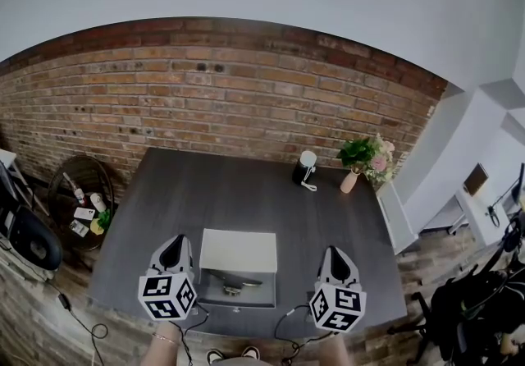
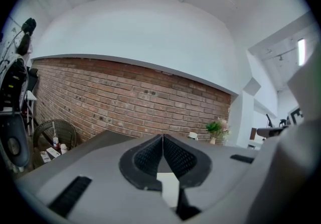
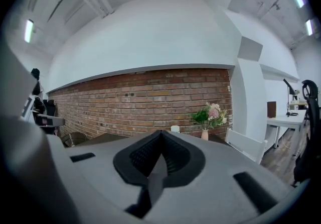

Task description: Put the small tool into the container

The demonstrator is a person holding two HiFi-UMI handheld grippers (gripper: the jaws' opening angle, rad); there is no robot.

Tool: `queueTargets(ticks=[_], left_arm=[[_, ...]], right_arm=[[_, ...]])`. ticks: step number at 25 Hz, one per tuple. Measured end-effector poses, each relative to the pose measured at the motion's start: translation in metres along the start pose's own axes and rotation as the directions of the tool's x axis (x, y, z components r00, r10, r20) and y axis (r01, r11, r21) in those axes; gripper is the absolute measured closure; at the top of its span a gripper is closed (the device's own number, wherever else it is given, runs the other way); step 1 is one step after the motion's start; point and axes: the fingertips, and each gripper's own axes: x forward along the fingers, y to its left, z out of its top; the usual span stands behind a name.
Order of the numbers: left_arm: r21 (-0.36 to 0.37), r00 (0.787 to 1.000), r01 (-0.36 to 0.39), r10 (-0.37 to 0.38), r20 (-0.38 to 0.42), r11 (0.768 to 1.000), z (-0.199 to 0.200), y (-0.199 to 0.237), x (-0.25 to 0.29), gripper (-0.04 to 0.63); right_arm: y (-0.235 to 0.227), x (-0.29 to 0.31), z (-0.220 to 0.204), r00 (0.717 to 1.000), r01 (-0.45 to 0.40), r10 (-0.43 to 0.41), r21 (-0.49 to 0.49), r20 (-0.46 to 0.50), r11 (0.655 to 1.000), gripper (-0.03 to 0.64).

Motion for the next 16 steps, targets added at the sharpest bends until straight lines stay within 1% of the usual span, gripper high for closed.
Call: queueTargets(ticks=[4, 16], left_arm=[[-0.001, 1.000, -0.001, 0.001, -0.004, 1.000, -0.003, -0.001, -0.001, 0.588], [-0.007, 1.000, -0.005, 0.005, -0.023, 1.000, -0.014, -0.001, -0.003, 0.588]], right_arm=[[0.001, -0.001, 0.001, 1.000, -0.001, 0.001, -0.015, 0.004, 1.000, 0.615], [0.001, -0.004, -0.004, 1.000, -0.013, 0.013, -0.012, -0.001, 1.000, 0.615]])
